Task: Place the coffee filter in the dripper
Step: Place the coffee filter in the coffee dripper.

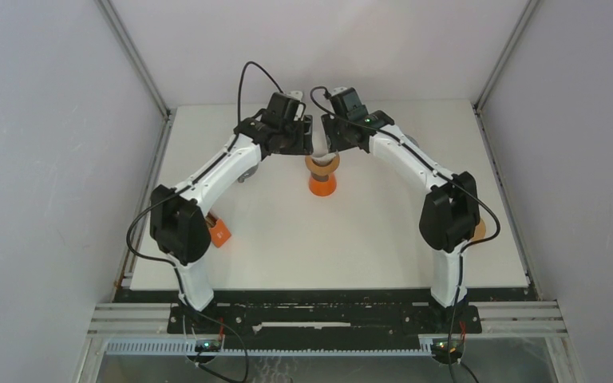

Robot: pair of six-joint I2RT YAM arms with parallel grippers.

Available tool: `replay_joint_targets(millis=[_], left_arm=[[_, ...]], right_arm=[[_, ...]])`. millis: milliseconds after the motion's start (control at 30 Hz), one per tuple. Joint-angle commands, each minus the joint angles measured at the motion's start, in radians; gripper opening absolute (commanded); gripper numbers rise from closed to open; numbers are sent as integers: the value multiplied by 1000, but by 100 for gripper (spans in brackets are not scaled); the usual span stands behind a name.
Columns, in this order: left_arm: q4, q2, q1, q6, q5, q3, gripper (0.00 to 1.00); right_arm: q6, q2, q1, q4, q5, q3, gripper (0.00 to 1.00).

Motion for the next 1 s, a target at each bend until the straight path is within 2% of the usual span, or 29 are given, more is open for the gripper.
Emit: replay_joint_targets(millis=[0,433,533,733,967], left_arm=[[-6,18,5,14,25,53,62],[-28,33,5,20,35,9,61],[-29,30,5,23,38,2,61],[-31,28,5,27,41,7,61],[-32,25,5,28,34,14,61]], right_arm=[[-14,12,-5,-7,-12,48,49],[-8,18,-9,-22,-29,49,52],[-9,-4,-12,-16,-49,49,56],[-16,-68,-30,-1,-135,30,65],[-50,-100,-47,44,-240,8,69]])
